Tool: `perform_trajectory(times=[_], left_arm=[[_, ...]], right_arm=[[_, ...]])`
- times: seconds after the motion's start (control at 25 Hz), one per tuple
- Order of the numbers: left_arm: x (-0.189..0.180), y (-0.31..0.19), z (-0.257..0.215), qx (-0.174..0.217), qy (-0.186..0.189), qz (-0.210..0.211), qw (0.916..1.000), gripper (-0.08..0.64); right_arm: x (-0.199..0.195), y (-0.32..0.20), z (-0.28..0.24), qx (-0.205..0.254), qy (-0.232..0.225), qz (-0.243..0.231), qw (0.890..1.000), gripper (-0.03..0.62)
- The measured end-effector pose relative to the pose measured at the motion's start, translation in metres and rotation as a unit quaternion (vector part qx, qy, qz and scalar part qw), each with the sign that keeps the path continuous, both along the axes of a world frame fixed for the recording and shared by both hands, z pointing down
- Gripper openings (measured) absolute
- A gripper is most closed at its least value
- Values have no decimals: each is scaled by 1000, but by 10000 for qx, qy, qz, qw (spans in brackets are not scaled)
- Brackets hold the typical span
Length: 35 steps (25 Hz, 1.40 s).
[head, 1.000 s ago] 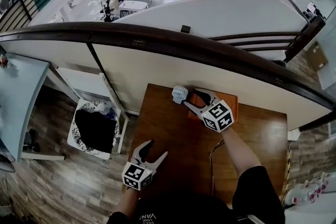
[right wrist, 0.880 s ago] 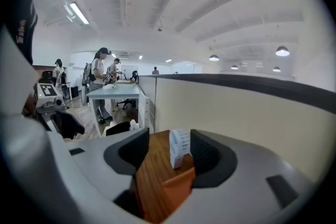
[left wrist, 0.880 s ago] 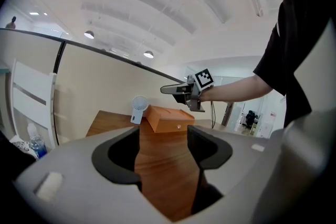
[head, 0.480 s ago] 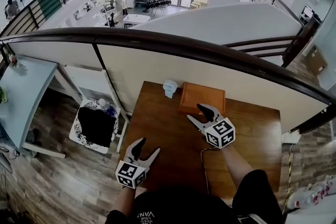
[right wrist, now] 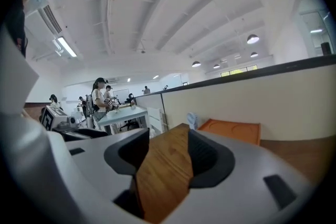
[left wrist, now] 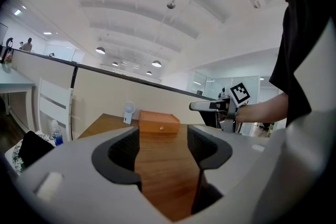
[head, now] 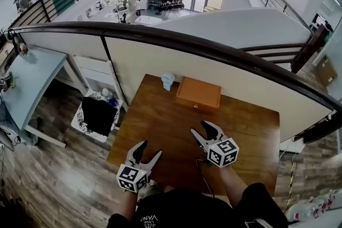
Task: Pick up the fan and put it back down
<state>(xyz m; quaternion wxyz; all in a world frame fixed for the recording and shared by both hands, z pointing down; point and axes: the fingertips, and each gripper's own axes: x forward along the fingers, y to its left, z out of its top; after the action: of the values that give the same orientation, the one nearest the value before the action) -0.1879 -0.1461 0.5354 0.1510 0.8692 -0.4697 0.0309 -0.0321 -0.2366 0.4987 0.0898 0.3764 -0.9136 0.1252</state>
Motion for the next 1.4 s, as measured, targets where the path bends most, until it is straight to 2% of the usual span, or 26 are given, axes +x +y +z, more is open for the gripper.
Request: perform_trajectory(times=[0.2, 0.44, 0.84, 1.0, 1.2, 1.4], left_arm=[[18, 34, -5, -5, -53, -196, 9998, 272], [44, 63, -16, 14, -208, -346, 9992, 270], [90, 97, -25, 138, -330, -312, 9989, 220], [104, 115, -23, 132, -435, -298, 9985, 160], [119, 132, -19, 123, -647, -255, 9975, 40], [129, 138, -12, 119, -727, -190, 9971, 12]], right_arm=[[24, 46, -11, 138, 18, -70, 9999, 211], [56, 95, -15, 199, 34, -167, 9997, 103], [99, 143, -6, 78, 13, -125, 9999, 47], [113, 161, -5, 11, 0, -127, 9999, 32], [125, 181, -4, -31, 28, -193, 9998, 12], [125, 196, 11, -125, 130, -247, 9995, 12]])
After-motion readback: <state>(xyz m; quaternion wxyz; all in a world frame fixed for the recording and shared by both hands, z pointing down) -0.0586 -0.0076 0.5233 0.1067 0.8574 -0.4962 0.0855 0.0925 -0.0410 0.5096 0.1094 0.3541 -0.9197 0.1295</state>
